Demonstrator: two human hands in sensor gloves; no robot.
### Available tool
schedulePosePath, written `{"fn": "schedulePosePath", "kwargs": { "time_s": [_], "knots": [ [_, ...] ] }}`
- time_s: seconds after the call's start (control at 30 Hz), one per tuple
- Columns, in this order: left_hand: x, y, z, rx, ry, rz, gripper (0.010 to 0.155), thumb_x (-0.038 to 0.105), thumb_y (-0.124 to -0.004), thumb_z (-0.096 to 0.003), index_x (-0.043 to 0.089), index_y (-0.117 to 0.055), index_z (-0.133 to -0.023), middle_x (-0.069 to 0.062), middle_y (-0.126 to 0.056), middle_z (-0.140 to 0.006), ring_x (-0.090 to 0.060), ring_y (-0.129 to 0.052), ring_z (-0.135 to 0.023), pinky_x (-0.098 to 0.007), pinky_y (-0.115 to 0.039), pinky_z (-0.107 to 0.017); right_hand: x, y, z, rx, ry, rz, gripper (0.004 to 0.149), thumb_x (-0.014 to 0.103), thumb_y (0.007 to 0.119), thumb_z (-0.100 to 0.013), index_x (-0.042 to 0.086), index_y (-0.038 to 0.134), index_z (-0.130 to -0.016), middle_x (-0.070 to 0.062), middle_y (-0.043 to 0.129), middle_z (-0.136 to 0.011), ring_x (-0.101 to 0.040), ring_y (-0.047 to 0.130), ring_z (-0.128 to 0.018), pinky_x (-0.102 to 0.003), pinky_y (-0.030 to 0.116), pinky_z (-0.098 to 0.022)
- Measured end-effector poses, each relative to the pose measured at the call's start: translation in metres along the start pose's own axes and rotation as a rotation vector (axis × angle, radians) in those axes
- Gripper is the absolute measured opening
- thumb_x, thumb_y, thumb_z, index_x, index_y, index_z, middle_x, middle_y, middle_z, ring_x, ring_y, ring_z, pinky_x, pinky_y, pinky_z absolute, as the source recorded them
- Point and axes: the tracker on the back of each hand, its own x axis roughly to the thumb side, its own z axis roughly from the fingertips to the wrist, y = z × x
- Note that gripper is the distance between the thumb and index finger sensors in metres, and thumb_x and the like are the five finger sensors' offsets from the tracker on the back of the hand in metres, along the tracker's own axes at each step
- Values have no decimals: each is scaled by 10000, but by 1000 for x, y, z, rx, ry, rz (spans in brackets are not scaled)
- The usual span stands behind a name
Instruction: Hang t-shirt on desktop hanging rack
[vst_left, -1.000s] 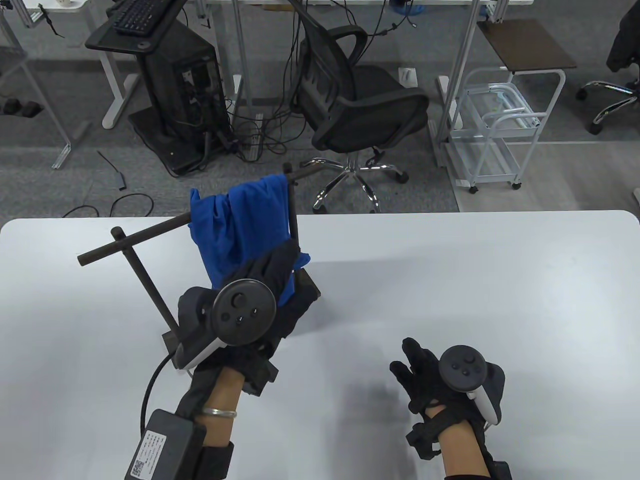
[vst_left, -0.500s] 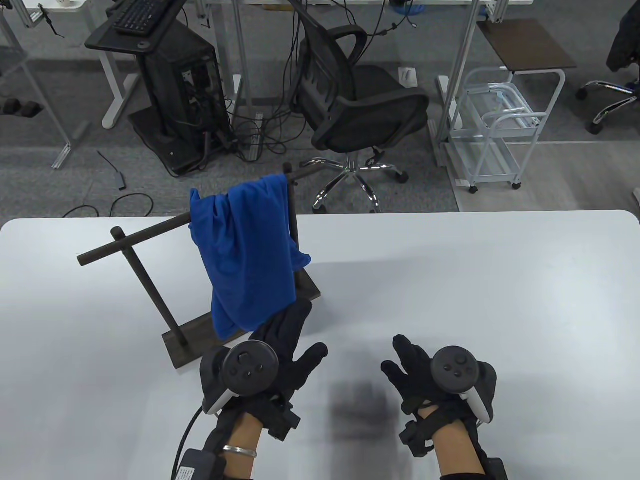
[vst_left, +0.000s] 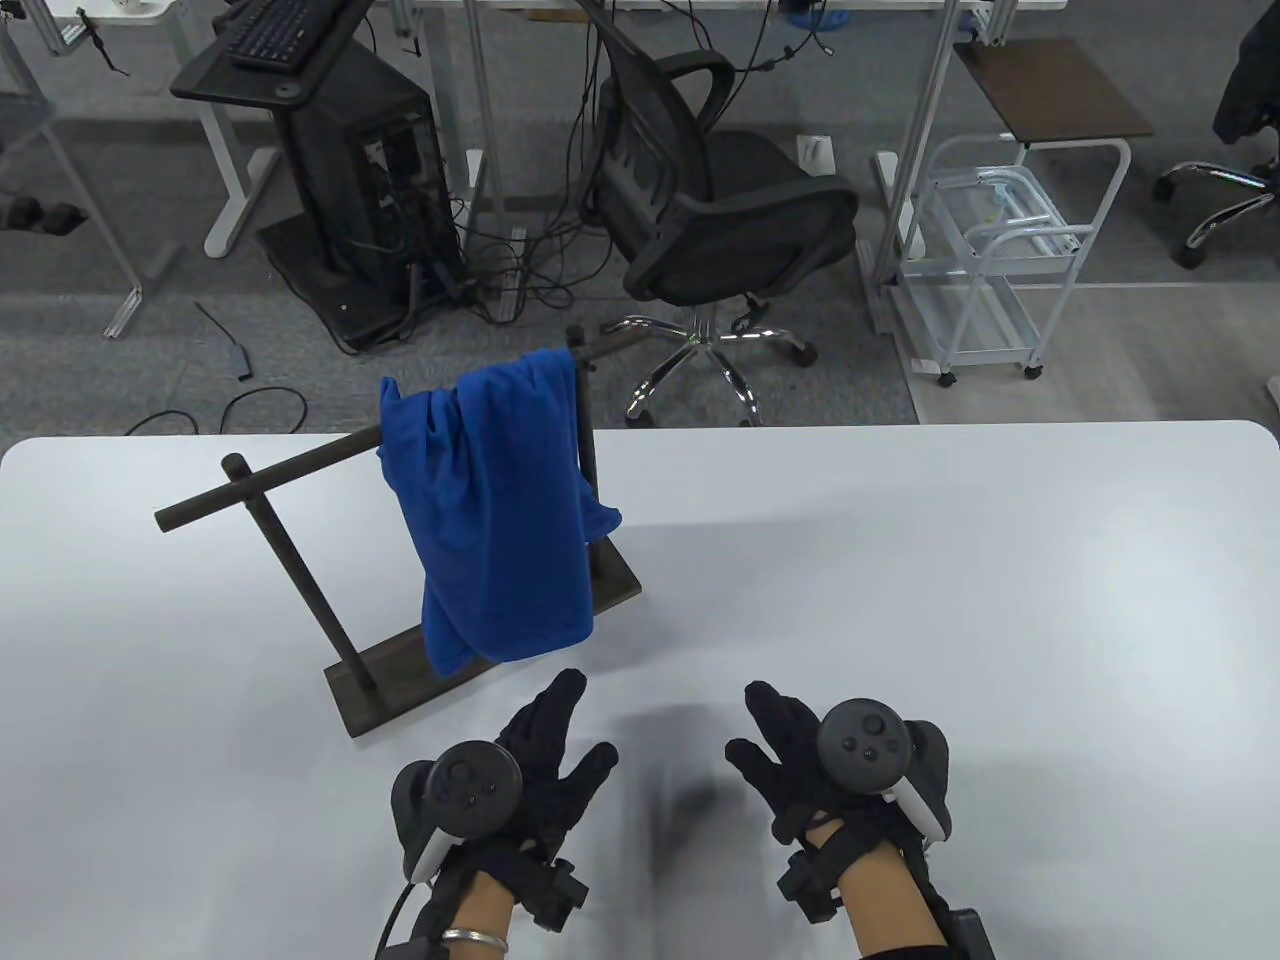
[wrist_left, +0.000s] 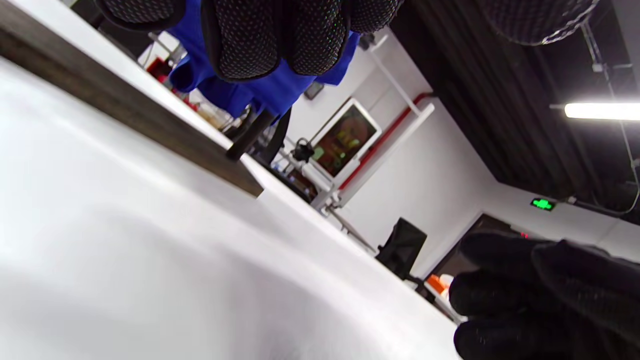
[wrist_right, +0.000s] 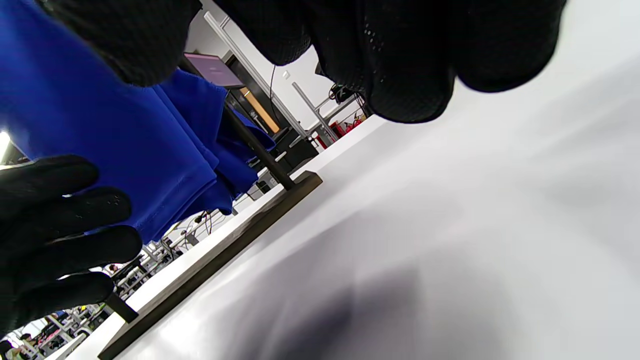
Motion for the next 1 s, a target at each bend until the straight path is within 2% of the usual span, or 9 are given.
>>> {"fn": "schedulePosePath", "kwargs": {
  "time_s": [0.13,0.3,0.53,1.0],
  "knots": [
    [-9,2,10,-33,11,-12,832,617,-639,-457,115,-447,-1092,-192,-603,-1089,-479,-729,-954,-692,-571,-643,1,7,-1,31,-3,24,693,477,772,-422,87,587,-964,-243,642,-918,-452,811,-678,-604,686,-469],
    [-4,-4,8,-54,10,-27,818,602,-640,-461,113,-453,-1090,-191,-611,-1084,-468,-740,-949,-687,-573,-646,4,18,-3,80,-16,75,695,477,771,-422,92,578,-967,-241,631,-926,-453,802,-690,-608,679,-479],
    [-9,-11,5,-143,29,-237,809,596,-637,-462,115,-459,-1087,-182,-628,-1077,-454,-760,-942,-678,-587,-644,10,26,-4,100,-44,104,709,478,770,-421,110,540,-982,-228,571,-964,-454,746,-761,-636,629,-536],
    [-10,-12,7,-161,47,-266,820,597,-637,-460,114,-435,-1090,-189,-604,-1086,-460,-739,-953,-682,-577,-647,16,35,-9,98,-87,129,750,482,767,-421,168,430,-1013,-190,416,-1030,-455,605,-868,-658,544,-597]
  ]
}}
